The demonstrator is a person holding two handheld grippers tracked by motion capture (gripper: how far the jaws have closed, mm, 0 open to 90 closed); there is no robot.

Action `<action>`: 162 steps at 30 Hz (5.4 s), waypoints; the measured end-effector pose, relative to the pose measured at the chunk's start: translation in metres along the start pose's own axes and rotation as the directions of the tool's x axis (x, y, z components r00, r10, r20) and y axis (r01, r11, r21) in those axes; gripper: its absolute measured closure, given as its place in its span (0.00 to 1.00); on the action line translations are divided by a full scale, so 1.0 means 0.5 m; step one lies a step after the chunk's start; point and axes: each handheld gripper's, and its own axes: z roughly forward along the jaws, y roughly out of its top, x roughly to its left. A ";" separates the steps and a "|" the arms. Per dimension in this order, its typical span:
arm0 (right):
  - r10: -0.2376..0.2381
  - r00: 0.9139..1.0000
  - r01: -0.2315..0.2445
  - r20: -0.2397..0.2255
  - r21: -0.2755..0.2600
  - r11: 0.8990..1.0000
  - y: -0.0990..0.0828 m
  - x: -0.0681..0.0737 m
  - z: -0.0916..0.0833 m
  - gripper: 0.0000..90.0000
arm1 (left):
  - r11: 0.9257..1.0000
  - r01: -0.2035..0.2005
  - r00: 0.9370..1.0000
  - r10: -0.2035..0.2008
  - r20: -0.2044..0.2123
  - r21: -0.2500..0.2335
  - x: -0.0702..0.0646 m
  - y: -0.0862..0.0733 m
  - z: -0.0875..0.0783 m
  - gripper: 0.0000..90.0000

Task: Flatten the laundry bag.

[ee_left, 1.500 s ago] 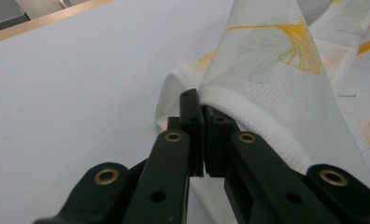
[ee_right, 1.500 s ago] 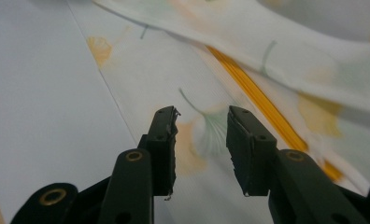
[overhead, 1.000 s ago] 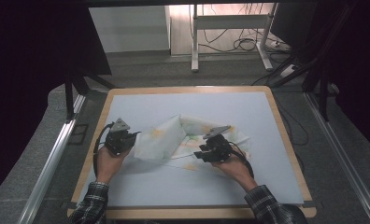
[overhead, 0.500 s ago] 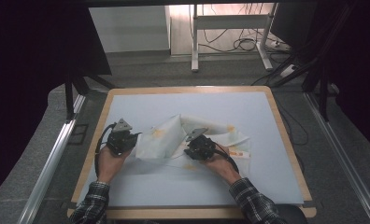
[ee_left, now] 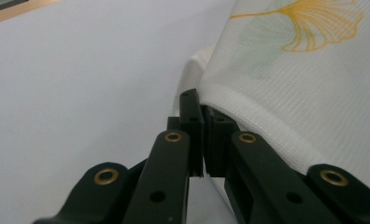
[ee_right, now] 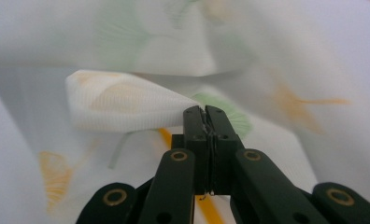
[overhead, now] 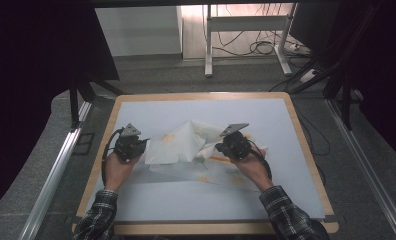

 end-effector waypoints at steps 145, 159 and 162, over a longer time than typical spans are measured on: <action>0.207 0.975 -0.213 0.079 0.080 0.974 -0.209 -0.102 -0.149 0.69 | 0.984 -0.084 0.987 0.061 0.146 0.155 -0.066 -0.073 0.005 0.32; 0.177 0.983 -0.178 0.040 0.039 0.983 -0.188 -0.091 -0.175 1.00 | 0.994 -0.080 0.971 0.060 0.233 0.077 -0.067 -0.054 -0.029 0.98; 0.205 0.974 -0.210 0.095 0.045 0.977 -0.190 -0.101 -0.181 0.95 | 0.995 -0.076 0.969 0.058 0.241 0.064 -0.068 -0.049 -0.032 0.99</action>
